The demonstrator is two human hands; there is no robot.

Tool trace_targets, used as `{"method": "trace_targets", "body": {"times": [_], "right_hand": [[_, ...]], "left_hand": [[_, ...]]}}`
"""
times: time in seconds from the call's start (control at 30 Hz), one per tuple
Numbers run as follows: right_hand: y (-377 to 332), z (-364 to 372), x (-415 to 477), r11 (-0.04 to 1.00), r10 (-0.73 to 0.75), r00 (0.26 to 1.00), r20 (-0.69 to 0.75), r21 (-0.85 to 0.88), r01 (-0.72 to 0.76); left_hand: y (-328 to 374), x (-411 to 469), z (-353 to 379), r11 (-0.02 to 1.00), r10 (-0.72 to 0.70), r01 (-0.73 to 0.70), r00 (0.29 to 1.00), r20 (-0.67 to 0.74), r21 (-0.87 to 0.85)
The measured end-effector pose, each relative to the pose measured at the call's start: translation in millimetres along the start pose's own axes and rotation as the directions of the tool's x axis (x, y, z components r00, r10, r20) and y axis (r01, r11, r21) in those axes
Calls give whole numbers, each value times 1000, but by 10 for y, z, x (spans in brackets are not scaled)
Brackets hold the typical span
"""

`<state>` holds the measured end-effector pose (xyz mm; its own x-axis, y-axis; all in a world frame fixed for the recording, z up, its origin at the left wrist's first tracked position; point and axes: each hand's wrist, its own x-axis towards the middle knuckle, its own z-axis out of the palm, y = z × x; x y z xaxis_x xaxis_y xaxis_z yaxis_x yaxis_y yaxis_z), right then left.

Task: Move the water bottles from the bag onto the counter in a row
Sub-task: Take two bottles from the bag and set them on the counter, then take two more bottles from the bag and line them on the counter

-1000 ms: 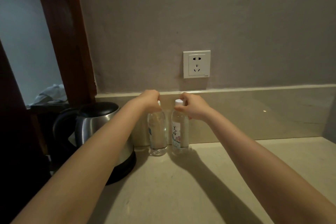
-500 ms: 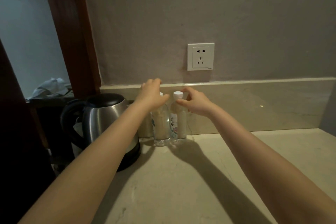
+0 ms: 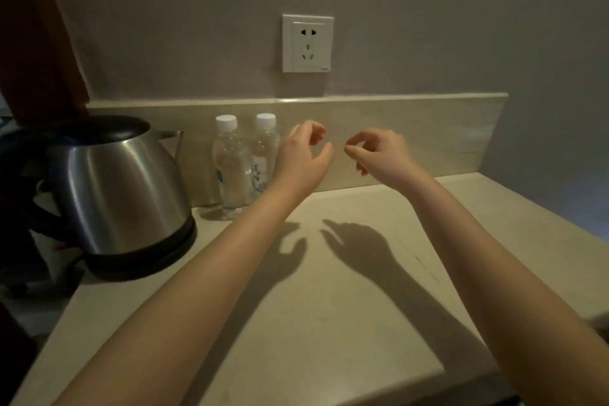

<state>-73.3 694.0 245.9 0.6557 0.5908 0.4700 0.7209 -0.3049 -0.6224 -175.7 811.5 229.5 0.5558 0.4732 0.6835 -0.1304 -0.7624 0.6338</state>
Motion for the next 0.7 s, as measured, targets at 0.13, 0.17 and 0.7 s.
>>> {"method": "trace_targets", "body": {"times": [0.13,0.17,0.7], "right_hand": [[362,-336,-276,990,127,992,-25,58,-126],[458,-442,-369,987,151,988,-36,66,-148],[2404,-3158,-2282,910,400,825,-398,71,-408]], "left_hand": [[109,-96,358,999,-26,29,995,91,-29],[170,-137,464,999,-16,20,993,118,-32],[2533,-1145,3274,994,74,-20,852,518,-109]]}}
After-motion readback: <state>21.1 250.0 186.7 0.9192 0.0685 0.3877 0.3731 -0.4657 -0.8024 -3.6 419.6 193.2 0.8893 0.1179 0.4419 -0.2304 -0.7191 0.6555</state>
